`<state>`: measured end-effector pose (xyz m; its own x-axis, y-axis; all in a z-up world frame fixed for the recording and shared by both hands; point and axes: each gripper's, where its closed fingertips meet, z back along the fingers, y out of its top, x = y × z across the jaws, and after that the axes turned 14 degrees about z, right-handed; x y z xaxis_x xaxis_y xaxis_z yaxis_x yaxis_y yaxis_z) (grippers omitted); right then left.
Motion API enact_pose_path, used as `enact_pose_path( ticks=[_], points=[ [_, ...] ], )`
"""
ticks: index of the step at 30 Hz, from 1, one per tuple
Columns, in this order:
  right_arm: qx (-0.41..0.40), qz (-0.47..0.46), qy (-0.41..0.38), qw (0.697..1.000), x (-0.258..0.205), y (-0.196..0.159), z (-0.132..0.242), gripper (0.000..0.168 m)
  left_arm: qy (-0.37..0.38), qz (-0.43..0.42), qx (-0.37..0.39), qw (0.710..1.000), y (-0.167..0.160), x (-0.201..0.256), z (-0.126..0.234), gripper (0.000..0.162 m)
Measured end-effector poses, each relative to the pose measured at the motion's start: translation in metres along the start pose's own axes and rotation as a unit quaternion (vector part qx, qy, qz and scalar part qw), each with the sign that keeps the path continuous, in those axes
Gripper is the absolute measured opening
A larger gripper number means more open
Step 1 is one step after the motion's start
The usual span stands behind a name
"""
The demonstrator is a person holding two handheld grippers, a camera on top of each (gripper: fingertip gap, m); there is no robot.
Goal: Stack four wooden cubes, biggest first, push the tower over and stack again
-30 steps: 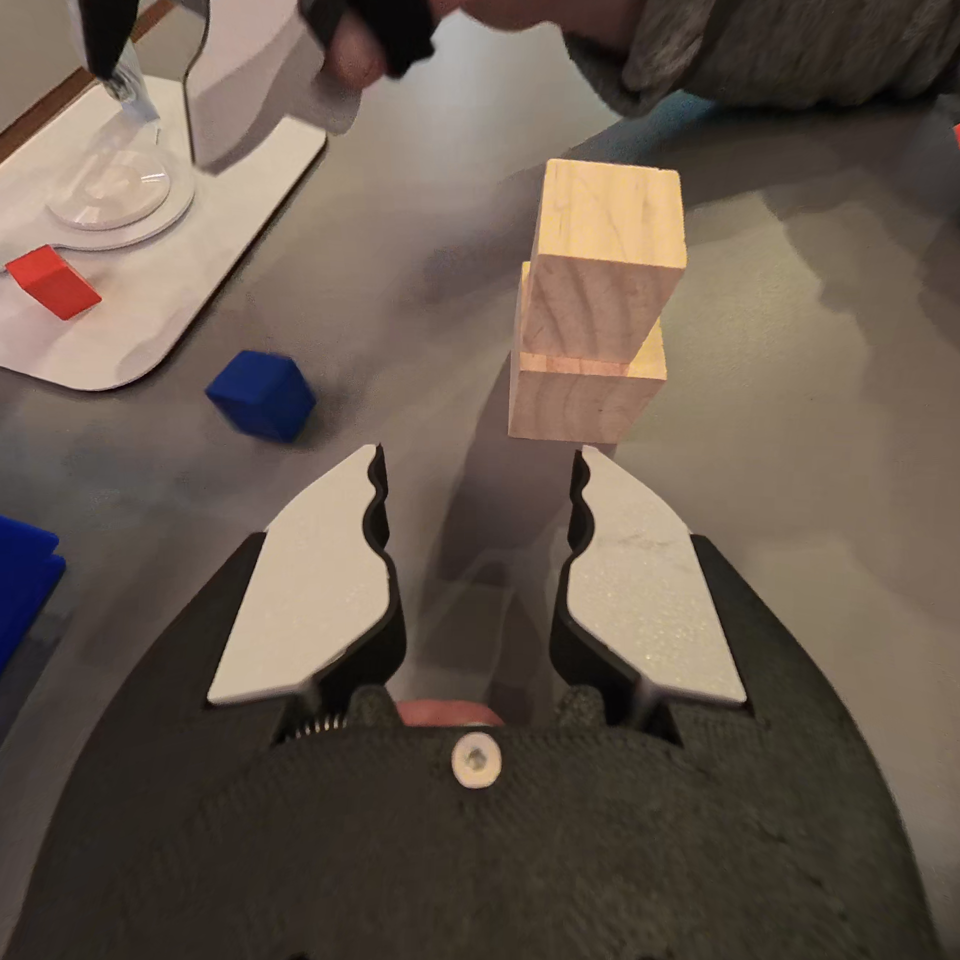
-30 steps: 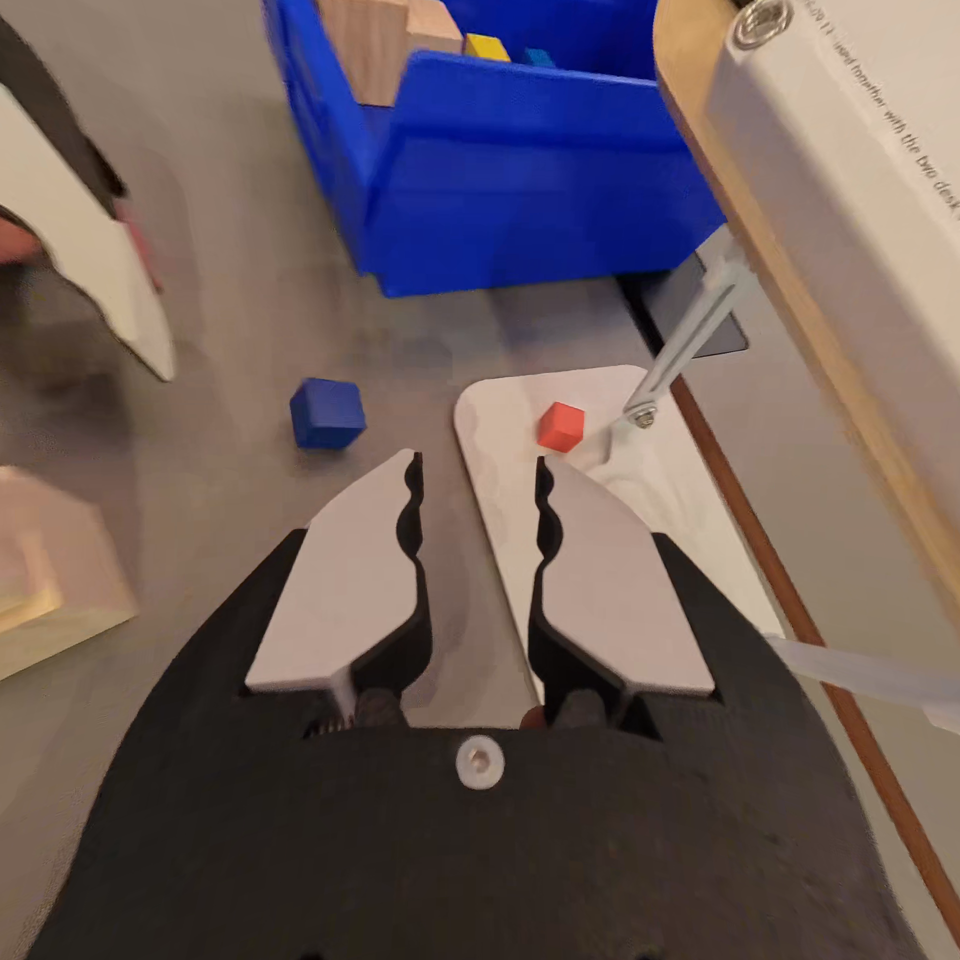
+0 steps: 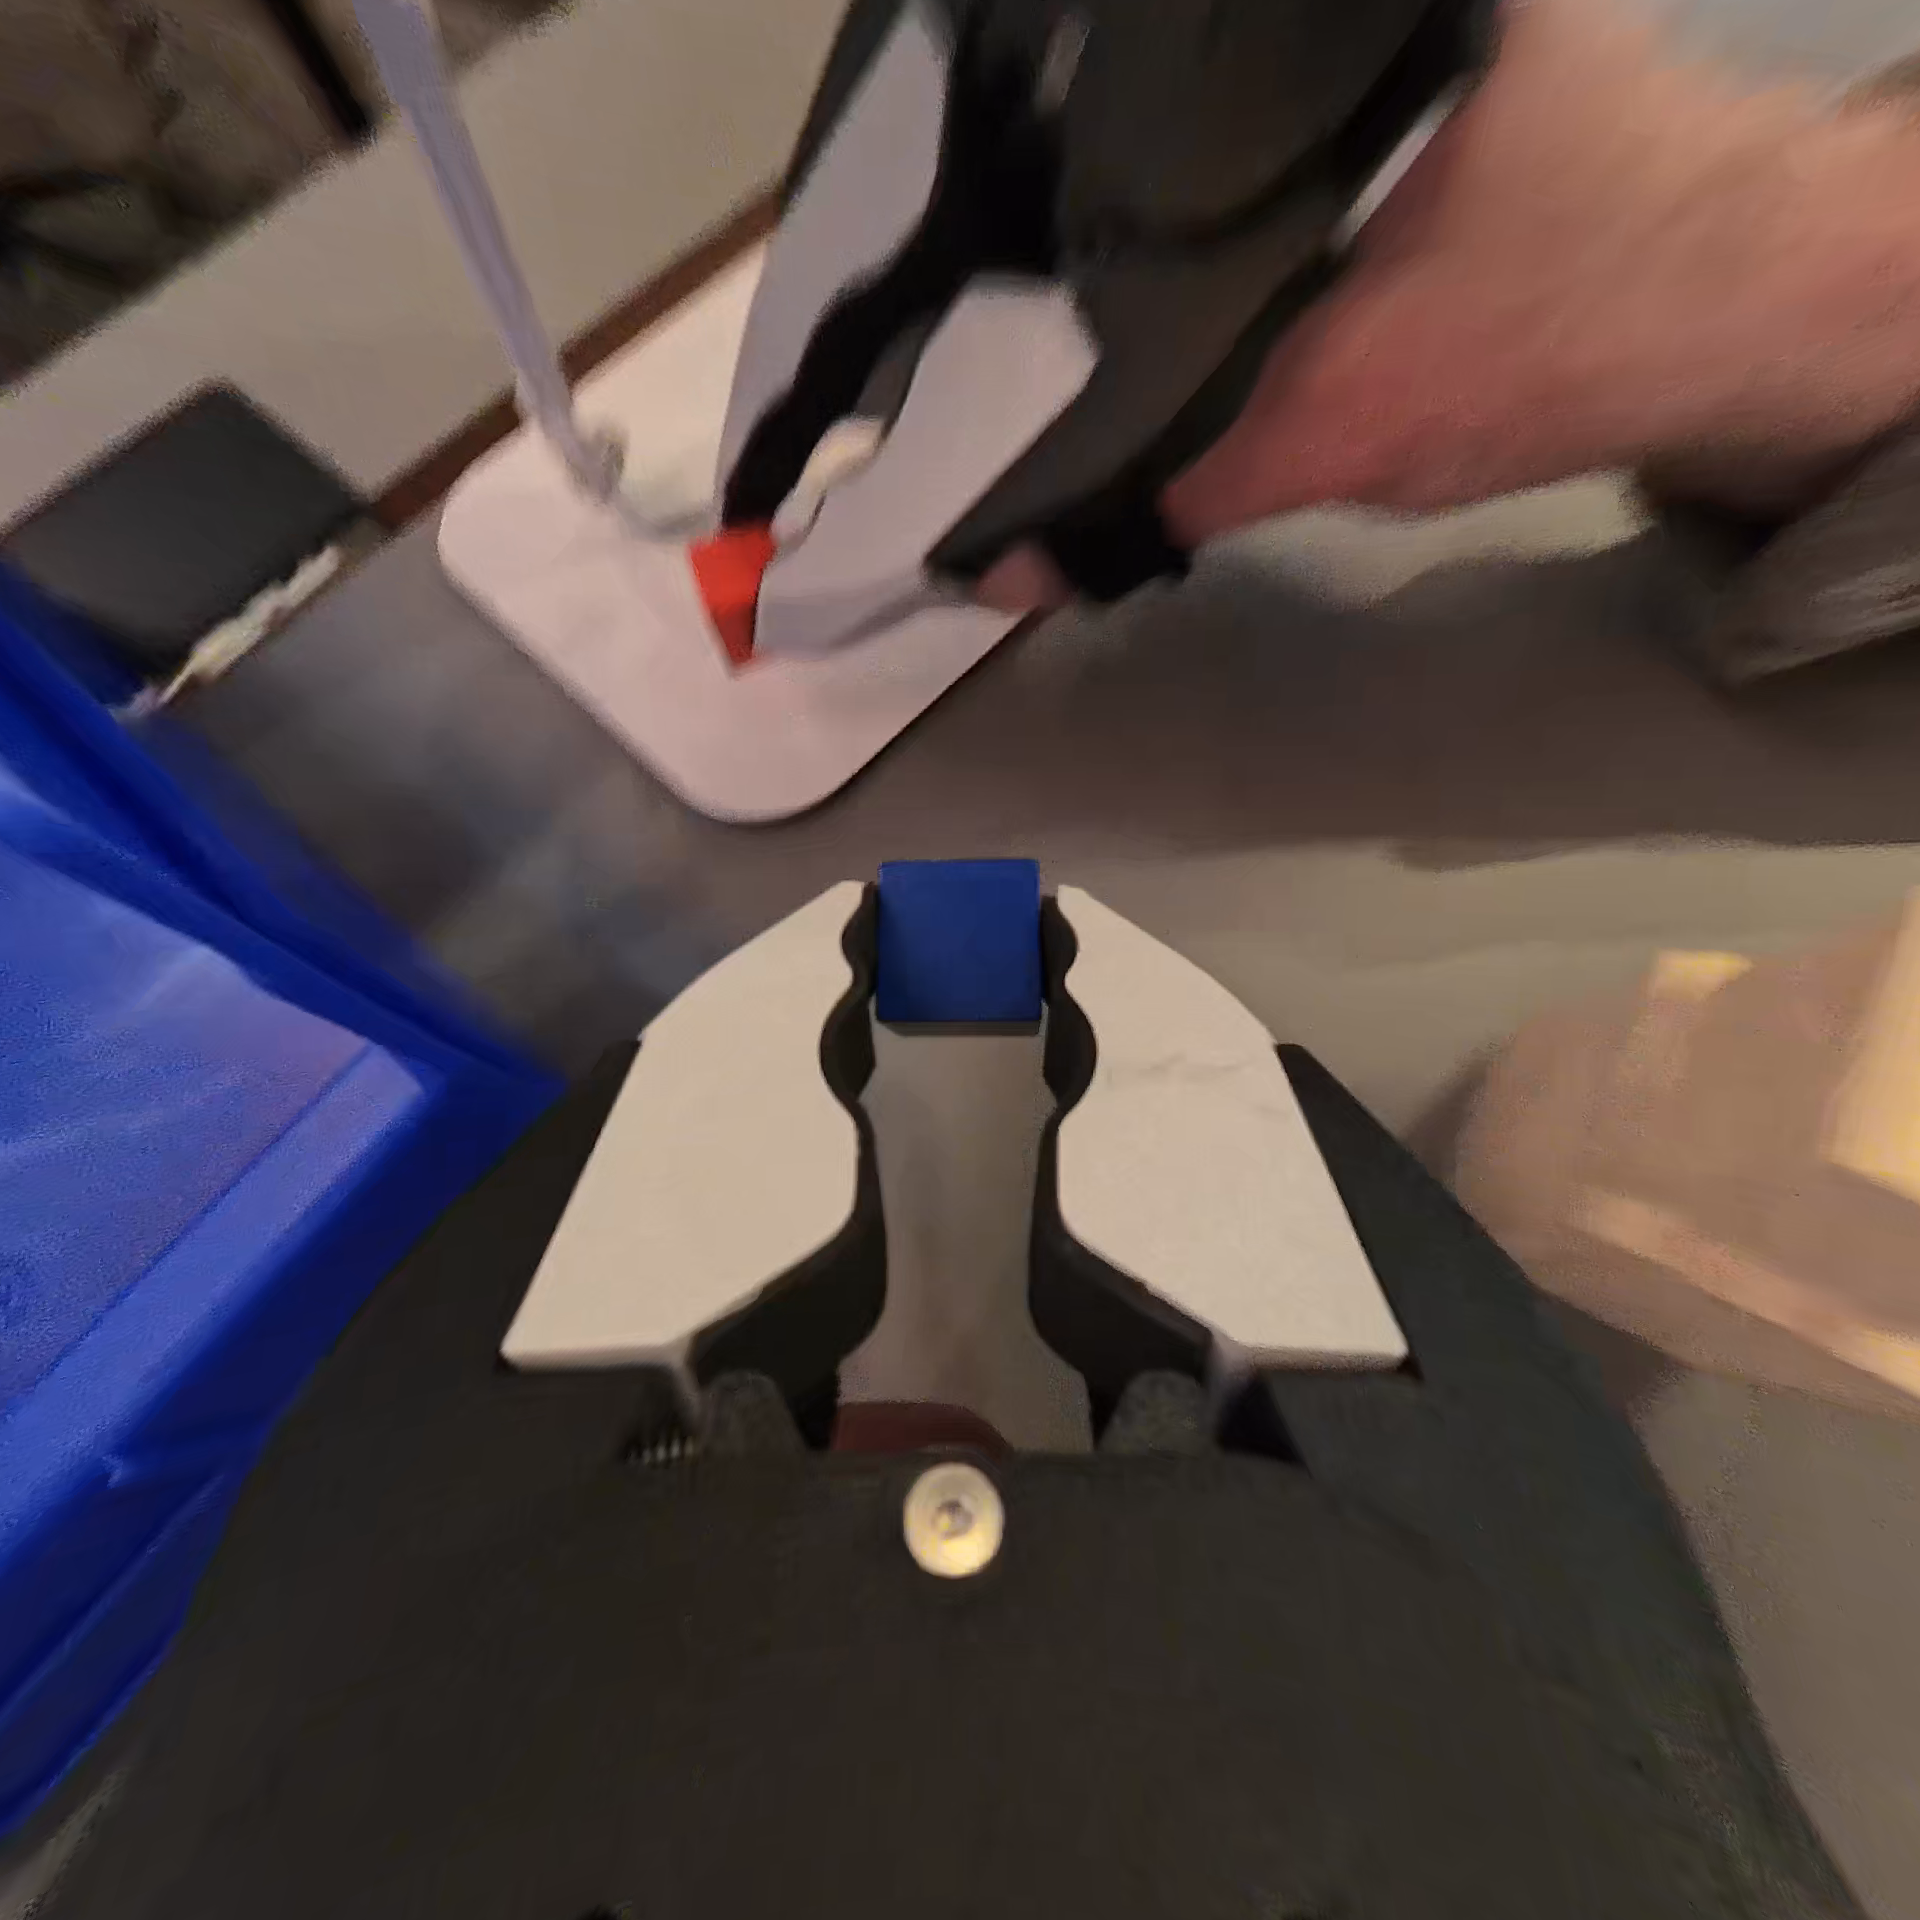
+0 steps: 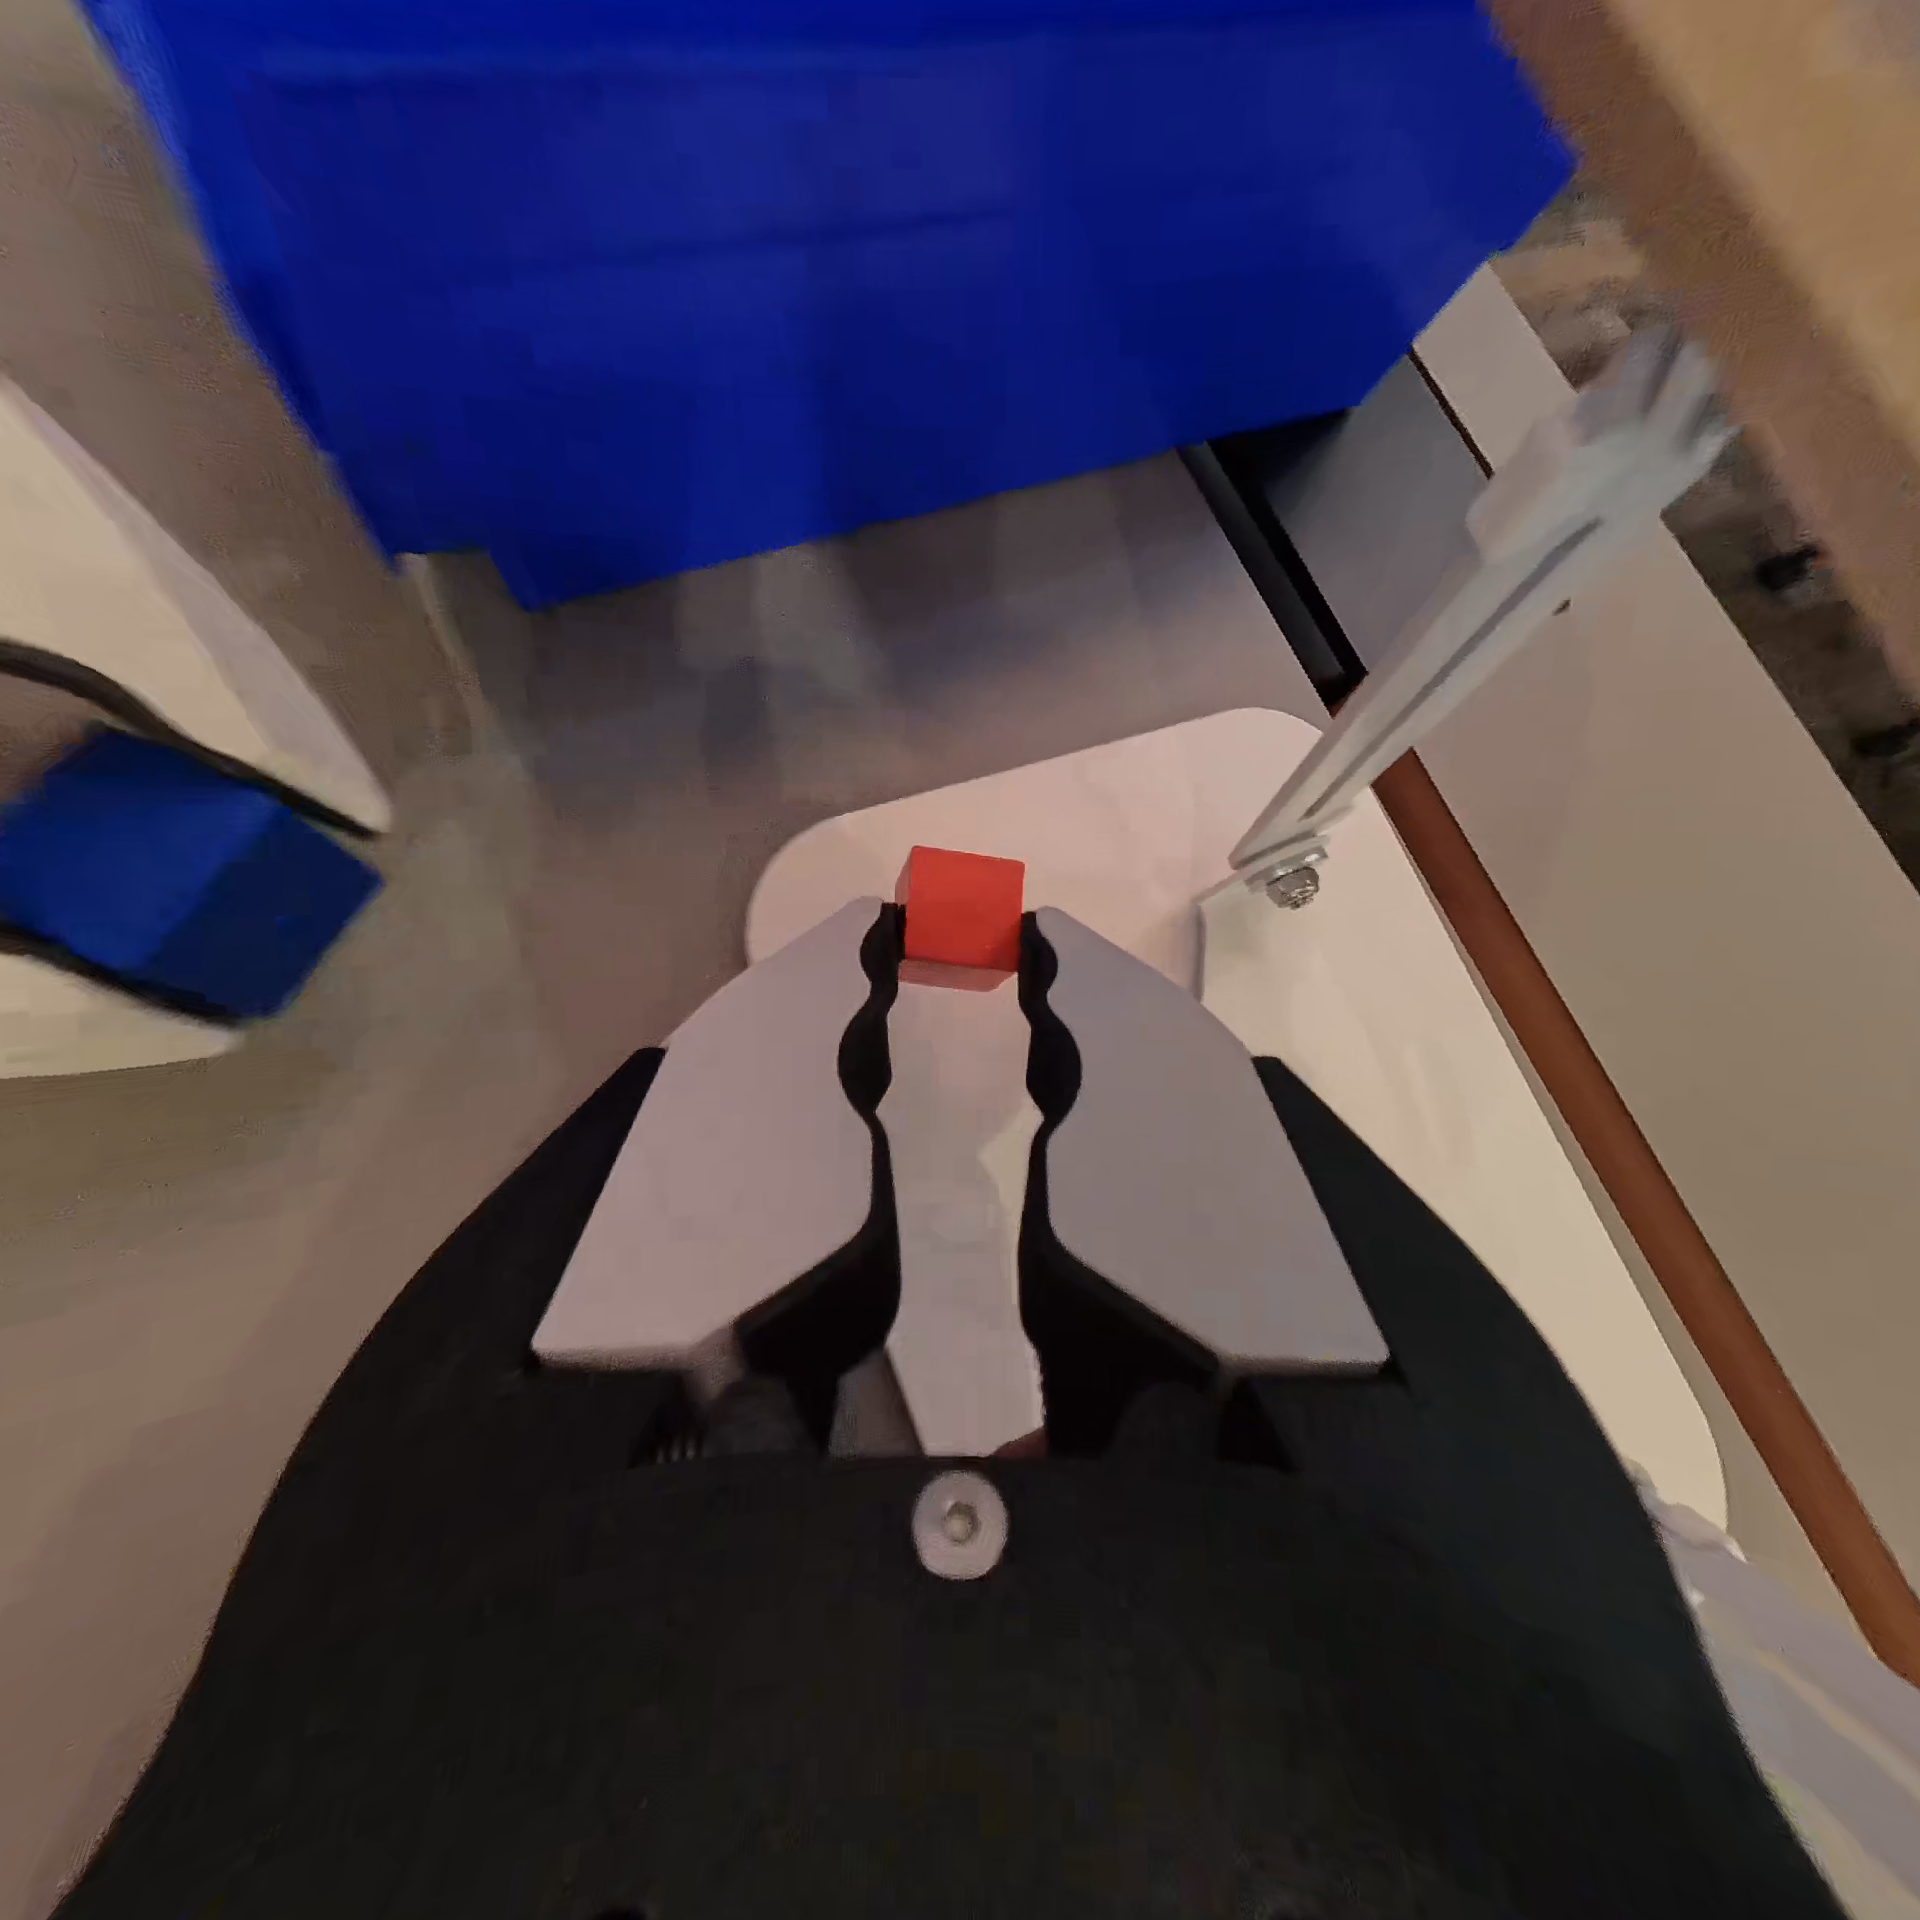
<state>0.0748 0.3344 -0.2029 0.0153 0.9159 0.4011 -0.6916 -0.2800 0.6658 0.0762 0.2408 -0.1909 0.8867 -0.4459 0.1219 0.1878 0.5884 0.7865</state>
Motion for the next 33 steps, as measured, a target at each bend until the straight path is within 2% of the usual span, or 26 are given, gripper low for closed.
enact_pose_path(
  ticks=[1,4,6,12,15,16,18,20,22,27,30,33],
  points=[
    [0.006,0.008,0.005,1.0,-0.005,0.002,0.007,0.022,-0.035,0.004,0.022,0.999,0.012,0.016,0.018,0.028],
    [0.02,0.022,0.019,0.999,-0.019,0.001,0.026,0.022,-0.127,-0.042,0.067,0.989,0.037,0.073,0.066,0.028],
    [0.031,0.022,0.034,0.999,-0.027,0.0,0.035,0.022,-0.161,-0.081,0.06,0.982,0.037,0.105,0.08,0.028],
    [0.037,0.027,0.039,0.998,-0.035,-0.006,0.053,0.022,-0.189,-0.127,-0.042,0.973,-0.001,0.136,0.064,0.028],
    [0.041,0.031,0.042,0.998,-0.037,-0.005,0.059,0.022,-0.177,-0.117,-0.06,0.975,-0.009,0.13,0.054,0.032],
    [0.045,0.031,0.045,0.997,-0.038,-0.003,0.061,0.022,-0.167,-0.107,-0.056,0.979,-0.006,0.125,0.054,0.045],
    [0.056,0.036,0.051,0.996,-0.039,0.003,0.07,0.022,-0.173,-0.111,-0.043,0.978,-0.004,0.123,0.061,0.053],
    [0.08,0.041,0.071,0.993,-0.044,0.013,0.084,0.022,-0.177,-0.105,-0.025,0.978,-0.001,0.121,0.072,0.069],
    [0.126,0.056,0.11,0.984,-0.056,0.032,0.109,0.022,-0.167,-0.103,-0.013,0.98,-0.003,0.108,0.081,0.07],
    [0.186,0.082,0.243,0.948,-0.101,0.066,0.178,0.022,-0.166,-0.052,0.015,0.985,-0.019,0.062,0.087,0.054],
    [0.175,0.095,0.286,0.937,-0.124,0.07,0.188,0.022,-0.152,-0.036,-0.026,0.987,-0.041,0.044,0.069,0.053],
    [0.156,0.106,0.302,0.934,-0.141,0.07,0.182,0.022,-0.139,-0.043,-0.054,0.988,-0.053,0.042,0.056,0.053]
  ],
)
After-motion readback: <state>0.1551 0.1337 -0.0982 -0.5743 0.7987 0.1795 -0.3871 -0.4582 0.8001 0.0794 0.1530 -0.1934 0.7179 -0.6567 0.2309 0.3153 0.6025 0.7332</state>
